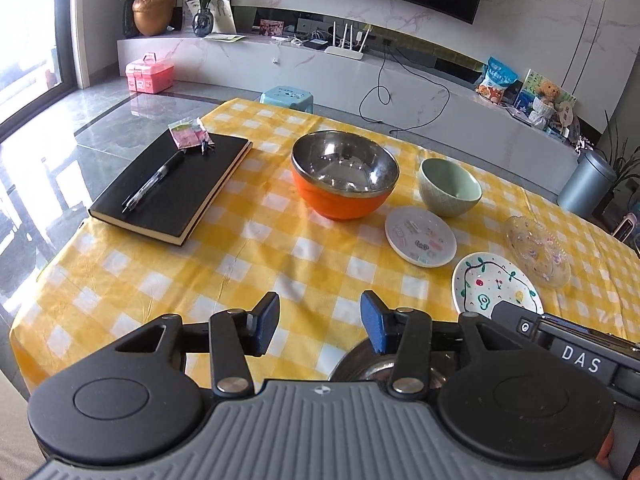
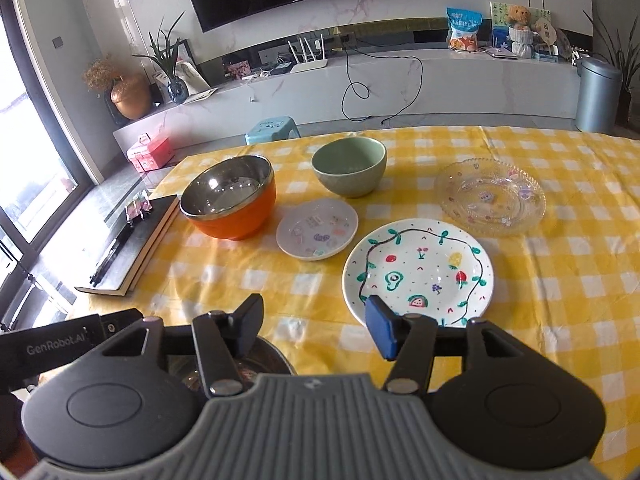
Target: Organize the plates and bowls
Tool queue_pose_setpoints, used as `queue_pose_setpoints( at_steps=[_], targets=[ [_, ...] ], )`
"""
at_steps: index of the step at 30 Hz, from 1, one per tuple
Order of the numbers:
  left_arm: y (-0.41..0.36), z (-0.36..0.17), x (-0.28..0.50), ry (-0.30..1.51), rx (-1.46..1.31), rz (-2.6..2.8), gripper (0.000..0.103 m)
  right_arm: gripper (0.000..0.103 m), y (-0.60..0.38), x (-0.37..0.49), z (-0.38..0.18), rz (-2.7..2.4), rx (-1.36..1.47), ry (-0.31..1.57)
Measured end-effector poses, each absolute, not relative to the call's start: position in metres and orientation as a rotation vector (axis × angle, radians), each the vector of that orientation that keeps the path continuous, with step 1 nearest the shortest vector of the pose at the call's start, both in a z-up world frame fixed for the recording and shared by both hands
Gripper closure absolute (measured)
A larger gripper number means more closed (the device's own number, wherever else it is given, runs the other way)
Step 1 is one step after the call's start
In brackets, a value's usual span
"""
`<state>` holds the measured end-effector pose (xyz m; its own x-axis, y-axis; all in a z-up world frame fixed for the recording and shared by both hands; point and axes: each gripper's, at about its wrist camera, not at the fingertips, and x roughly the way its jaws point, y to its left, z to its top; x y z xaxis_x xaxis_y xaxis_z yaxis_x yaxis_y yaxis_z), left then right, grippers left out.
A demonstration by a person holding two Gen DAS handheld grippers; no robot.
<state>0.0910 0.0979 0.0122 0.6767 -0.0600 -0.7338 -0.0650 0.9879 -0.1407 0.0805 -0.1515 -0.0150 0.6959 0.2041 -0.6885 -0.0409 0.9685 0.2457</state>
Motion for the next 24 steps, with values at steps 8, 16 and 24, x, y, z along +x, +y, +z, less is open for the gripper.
queue_pose_setpoints(
  at_steps=[8, 16, 24],
  targets=[
    [0.107, 0.012, 0.132, 0.837, -0.142, -0.013, 0.046, 0.042, -0.141, 0.123, -0.015, 0.147, 0.208, 0.817],
    [0.117, 0.017, 0.178, 0.809, -0.157, -0.007, 0.045, 0.043, -0.126, 0.176, -0.006, 0.156, 0.227, 0.798],
    [0.133, -0.001, 0.229, 0.81, -0.201, 0.045, 0.046, 0.047, -0.1, 0.229, -0.015, 0.154, 0.226, 0.829]
  ],
)
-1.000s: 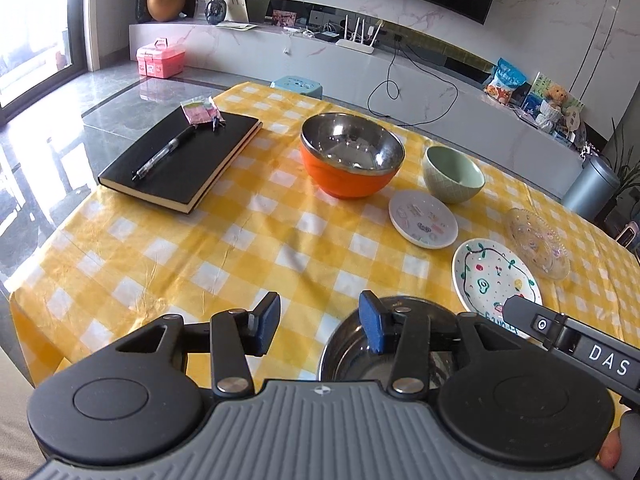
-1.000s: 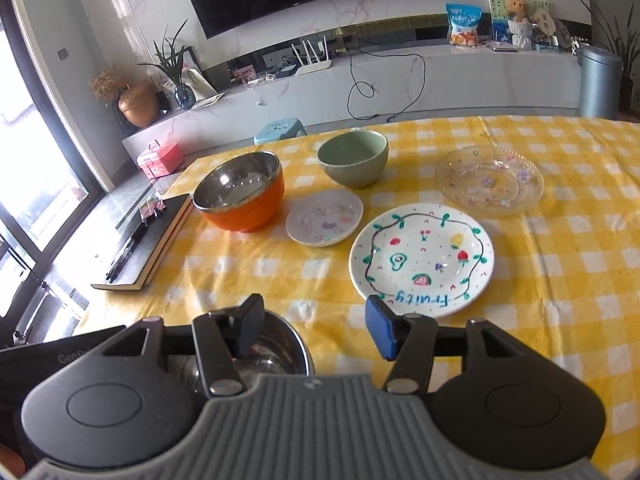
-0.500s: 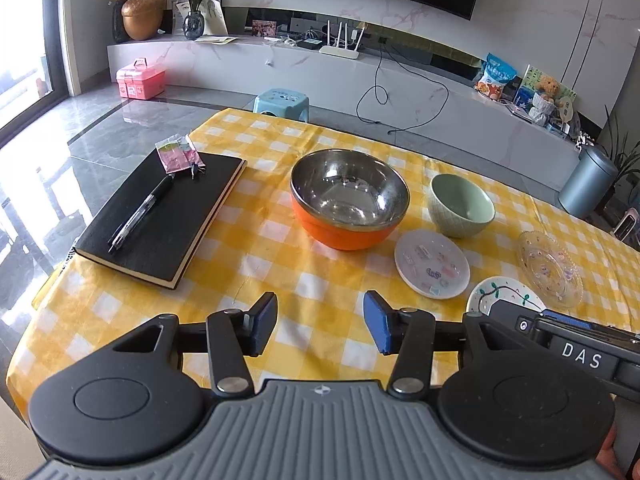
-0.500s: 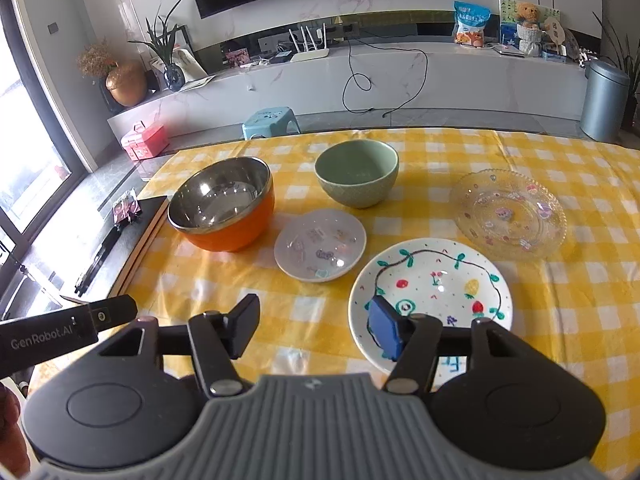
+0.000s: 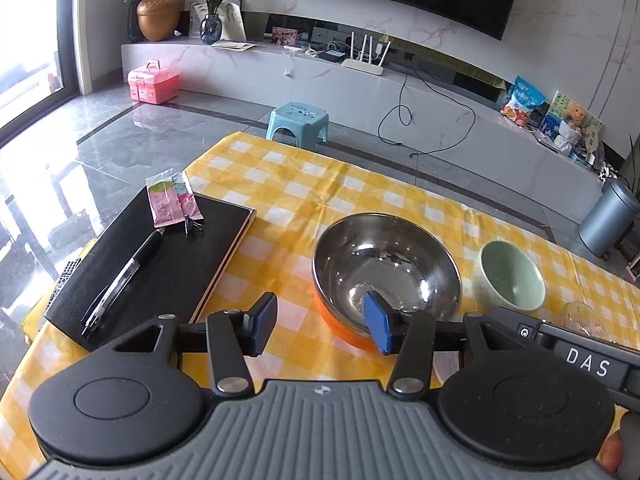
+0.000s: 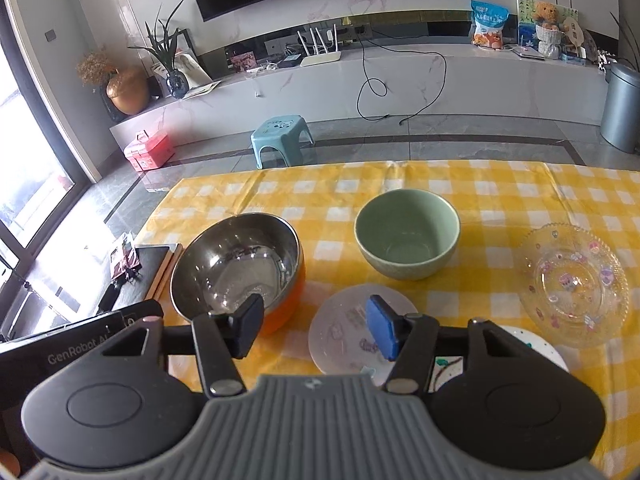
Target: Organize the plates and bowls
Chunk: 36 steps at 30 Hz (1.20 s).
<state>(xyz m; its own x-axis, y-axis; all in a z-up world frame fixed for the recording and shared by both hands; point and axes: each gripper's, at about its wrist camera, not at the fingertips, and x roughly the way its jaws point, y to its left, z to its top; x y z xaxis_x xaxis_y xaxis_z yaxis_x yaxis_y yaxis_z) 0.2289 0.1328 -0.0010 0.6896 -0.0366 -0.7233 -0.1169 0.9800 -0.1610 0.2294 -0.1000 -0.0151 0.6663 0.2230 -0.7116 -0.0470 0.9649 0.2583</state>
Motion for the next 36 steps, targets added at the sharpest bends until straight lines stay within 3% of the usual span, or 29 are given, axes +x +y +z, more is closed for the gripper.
queue_pose_setpoints(
  at_steps=[11, 17, 21, 24, 36],
  targets=[
    [0.137, -0.03, 0.271, 0.874, -0.256, 0.067, 0.046, 0.062, -0.079, 0.273, -0.044, 0.12, 0.249, 0.903],
    [0.129, -0.041, 0.277, 0.918, -0.233, 0.06, 0.067, 0.07, -0.077, 0.283, -0.055, 0.121, 0.269, 0.927],
    [0.125, -0.045, 0.278, 0.936, -0.221, 0.053, 0.083, 0.081, -0.075, 0.283, -0.056, 0.148, 0.283, 0.922],
    [0.121, -0.043, 0.275, 0.928, -0.196, 0.049, 0.085, 0.09, -0.073, 0.281, -0.056, 0.155, 0.286, 0.923],
    [0.117, -0.01, 0.225, 0.918, -0.189, 0.081, 0.089, 0.095, -0.084, 0.237, -0.027, 0.178, 0.318, 0.921]
  ],
)
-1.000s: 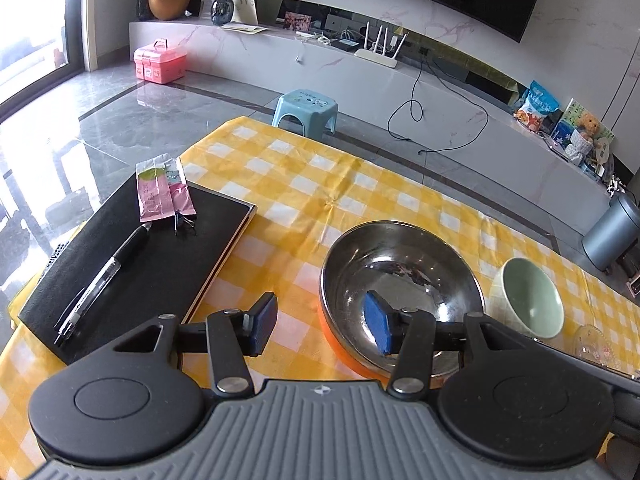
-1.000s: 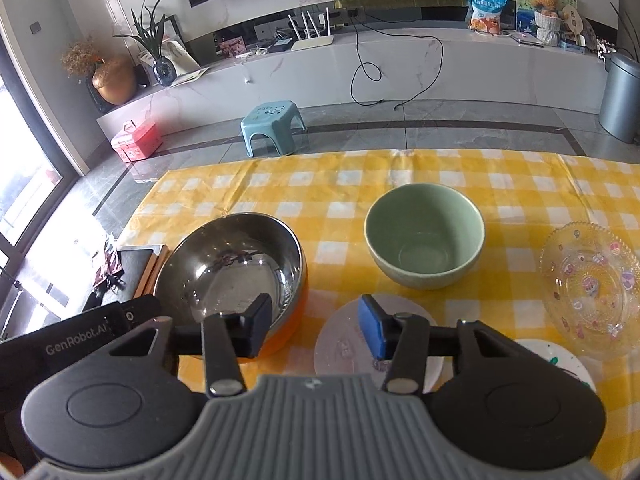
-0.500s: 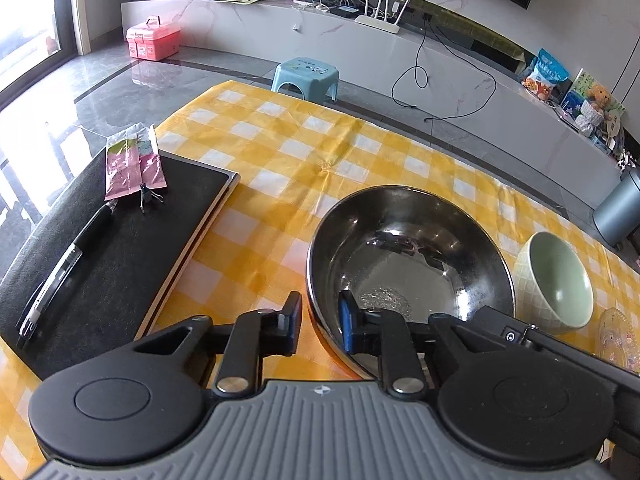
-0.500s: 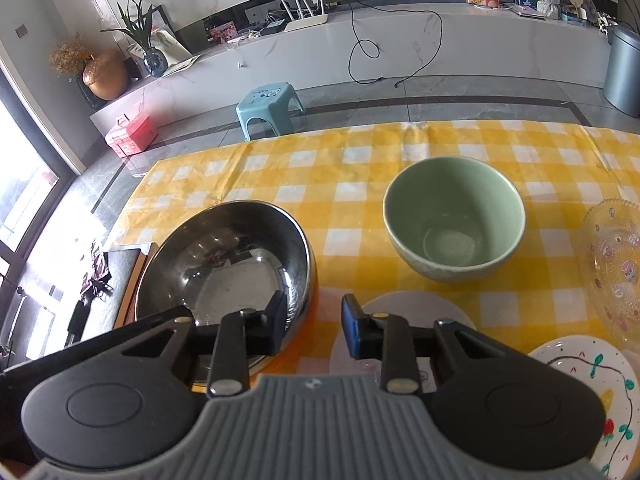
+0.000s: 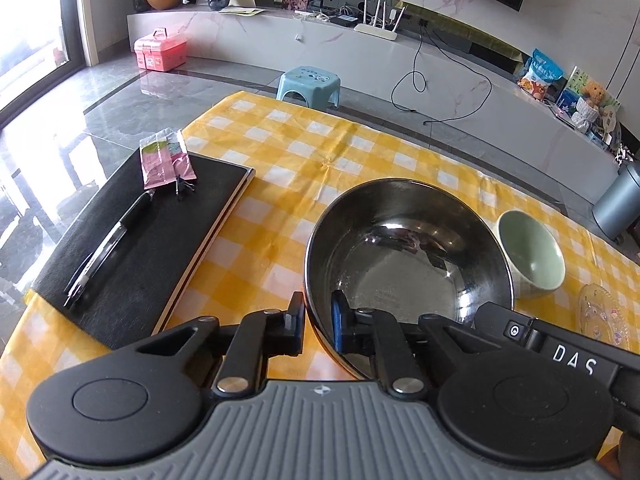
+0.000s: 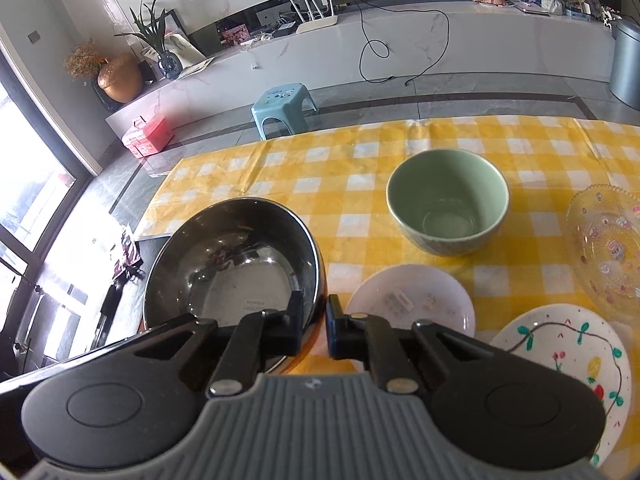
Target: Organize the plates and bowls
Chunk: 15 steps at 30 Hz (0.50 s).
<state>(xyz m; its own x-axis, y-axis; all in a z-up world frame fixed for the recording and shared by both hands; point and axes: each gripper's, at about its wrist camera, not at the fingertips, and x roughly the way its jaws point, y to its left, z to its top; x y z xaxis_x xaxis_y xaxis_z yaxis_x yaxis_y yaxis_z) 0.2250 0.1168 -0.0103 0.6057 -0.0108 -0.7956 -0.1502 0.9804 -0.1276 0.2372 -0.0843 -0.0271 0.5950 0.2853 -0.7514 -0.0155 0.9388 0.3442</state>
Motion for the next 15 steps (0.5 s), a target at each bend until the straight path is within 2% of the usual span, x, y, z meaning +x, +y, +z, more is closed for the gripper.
queue_pose_setpoints(
  at_steps=[15],
  targets=[
    [0.092, 0.038, 0.119, 0.932, -0.165, 0.051, 0.089, 0.095, -0.115, 0.112, 0.025, 0.236, 0.286, 0.873]
  ],
)
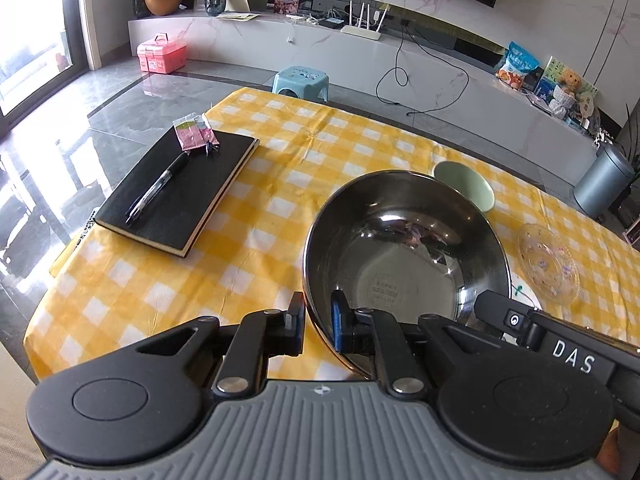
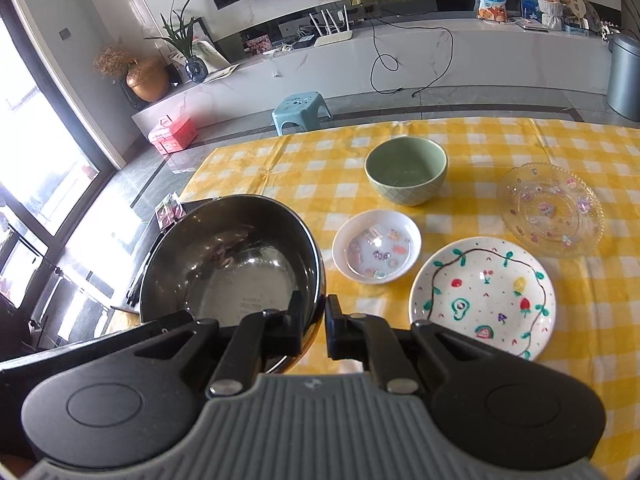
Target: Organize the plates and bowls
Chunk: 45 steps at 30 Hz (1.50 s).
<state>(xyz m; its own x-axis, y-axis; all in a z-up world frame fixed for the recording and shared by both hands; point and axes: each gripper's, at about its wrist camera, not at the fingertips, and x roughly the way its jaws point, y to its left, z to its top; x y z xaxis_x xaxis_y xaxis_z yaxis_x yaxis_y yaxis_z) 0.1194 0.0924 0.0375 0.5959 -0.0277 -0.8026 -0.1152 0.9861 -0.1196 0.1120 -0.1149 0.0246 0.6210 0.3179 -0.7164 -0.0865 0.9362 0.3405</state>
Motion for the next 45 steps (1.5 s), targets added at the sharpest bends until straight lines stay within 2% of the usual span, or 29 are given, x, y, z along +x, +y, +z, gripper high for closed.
queue_pose_setpoints(
  at_steps=[19, 45],
  targets=[
    [0.072, 0.039, 0.034, 1.01, -0.066, -0.057, 0.085, 0.096, -0.149, 0.016, 0.038, 0.306, 0.268, 0.885],
    [0.075, 0.009, 0.04, 1.09, -0.14, -0.056, 0.084, 0.098, -0.152, 0.023, 0.007, 0.251, 0.318, 0.939]
  ],
)
